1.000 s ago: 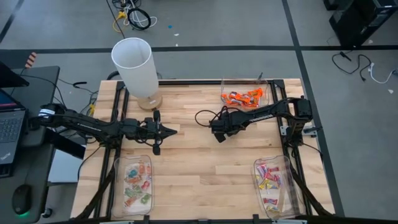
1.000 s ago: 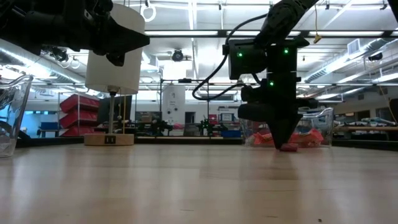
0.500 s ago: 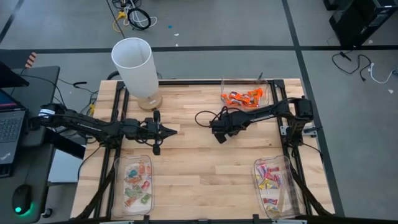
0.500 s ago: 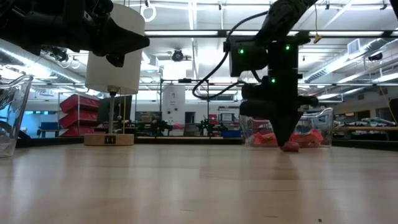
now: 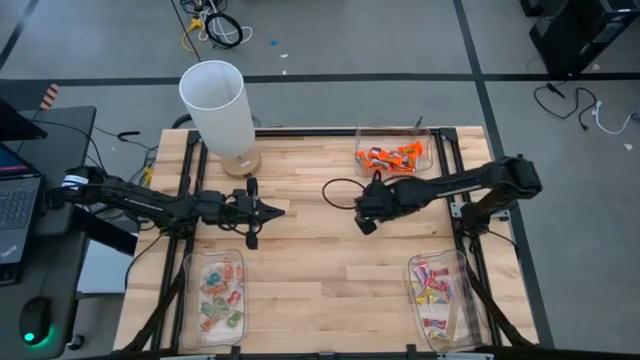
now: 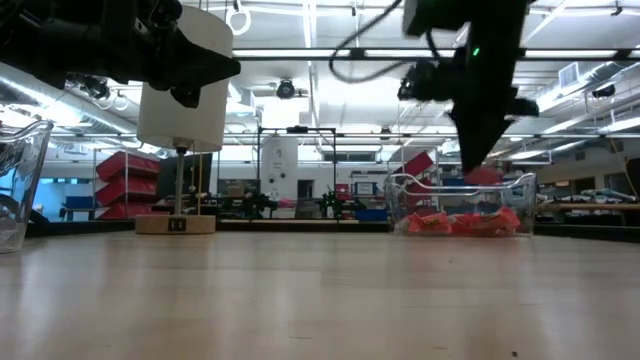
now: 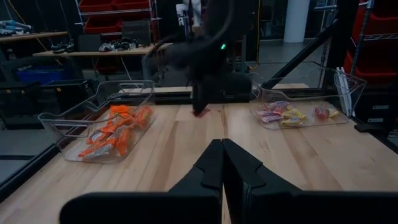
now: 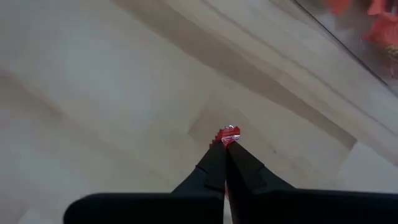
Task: Sort candy
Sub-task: Put the red candy into the bottom right transparent bin
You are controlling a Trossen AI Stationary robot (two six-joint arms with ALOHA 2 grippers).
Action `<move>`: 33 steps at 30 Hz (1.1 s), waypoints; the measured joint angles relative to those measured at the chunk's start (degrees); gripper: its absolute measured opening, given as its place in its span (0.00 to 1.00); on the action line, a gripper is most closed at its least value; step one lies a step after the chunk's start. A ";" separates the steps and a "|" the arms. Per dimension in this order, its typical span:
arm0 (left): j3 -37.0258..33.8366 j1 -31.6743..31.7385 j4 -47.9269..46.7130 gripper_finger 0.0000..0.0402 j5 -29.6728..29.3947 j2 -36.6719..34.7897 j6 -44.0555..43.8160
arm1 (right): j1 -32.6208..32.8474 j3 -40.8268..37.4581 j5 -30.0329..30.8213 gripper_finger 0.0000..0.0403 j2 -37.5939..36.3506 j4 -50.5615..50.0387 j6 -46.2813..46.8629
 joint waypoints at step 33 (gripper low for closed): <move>0.00 0.00 0.02 0.01 0.00 0.01 -0.41 | 43.19 -0.72 -21.44 0.00 -18.36 -8.25 41.13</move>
